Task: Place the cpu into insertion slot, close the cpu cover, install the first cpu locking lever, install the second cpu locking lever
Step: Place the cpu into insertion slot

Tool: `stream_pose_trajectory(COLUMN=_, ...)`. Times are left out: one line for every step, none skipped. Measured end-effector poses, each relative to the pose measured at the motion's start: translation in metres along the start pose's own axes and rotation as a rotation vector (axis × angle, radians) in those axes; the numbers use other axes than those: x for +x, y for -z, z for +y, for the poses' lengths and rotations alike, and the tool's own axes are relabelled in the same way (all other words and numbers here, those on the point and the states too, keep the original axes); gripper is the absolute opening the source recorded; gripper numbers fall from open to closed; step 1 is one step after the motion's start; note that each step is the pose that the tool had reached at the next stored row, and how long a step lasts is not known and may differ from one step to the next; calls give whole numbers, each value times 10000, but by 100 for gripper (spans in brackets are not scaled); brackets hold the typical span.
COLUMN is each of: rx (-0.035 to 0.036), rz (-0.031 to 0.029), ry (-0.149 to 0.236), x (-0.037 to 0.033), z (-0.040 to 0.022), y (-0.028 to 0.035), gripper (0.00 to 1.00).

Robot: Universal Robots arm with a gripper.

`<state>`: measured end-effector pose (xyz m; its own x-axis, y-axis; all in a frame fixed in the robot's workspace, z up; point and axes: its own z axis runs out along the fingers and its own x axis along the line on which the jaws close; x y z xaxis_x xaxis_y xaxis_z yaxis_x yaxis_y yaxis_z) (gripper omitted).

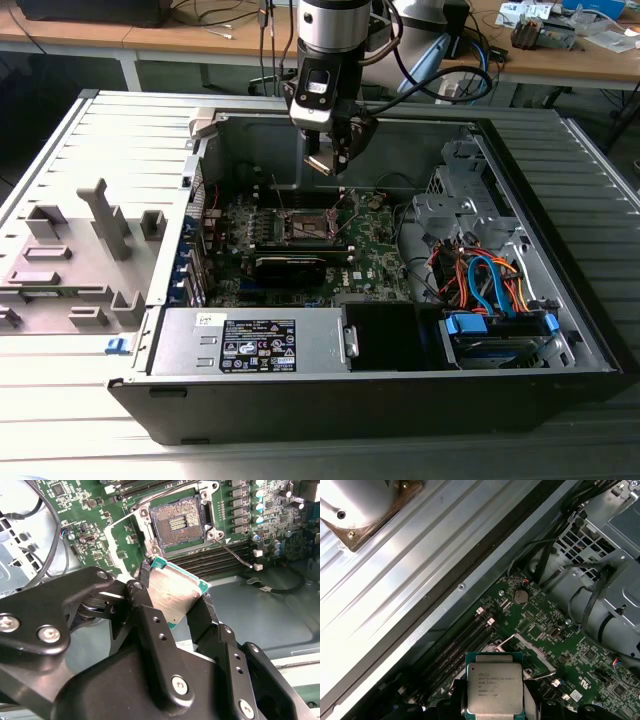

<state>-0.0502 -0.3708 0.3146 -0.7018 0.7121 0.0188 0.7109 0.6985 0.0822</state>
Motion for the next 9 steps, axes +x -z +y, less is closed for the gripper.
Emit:
stream_pose_trajectory(rx=-2, rz=-3, ry=-41, x=0, z=0, y=-1, gripper=54)
stream_pose_trajectory(rx=-3, rz=-7, ry=-94, x=0, z=0, y=0, gripper=54)
stream_pose_trajectory(rx=-4, rz=-10, ry=-122, x=0, z=0, y=-1, gripper=54)
stream_pose_trajectory(rx=-4, rz=-11, ry=-130, x=0, z=0, y=-1, gripper=54)
stream_pose_trajectory(rx=-4, rz=-11, ry=-135, x=0, z=0, y=-1, gripper=54)
stream_pose_trajectory(rx=-4, rz=-11, ry=-143, x=0, z=0, y=-1, gripper=54)
stream_pose_trajectory(rx=-5, rz=-12, ry=-151, x=0, z=0, y=-1, gripper=54)
stream_pose_trajectory(rx=-4, rz=-13, ry=-159, x=0, z=0, y=-1, gripper=54)
stream_pose_trajectory(rx=-5, rz=-13, ry=-166, x=0, z=0, y=-1, gripper=54)
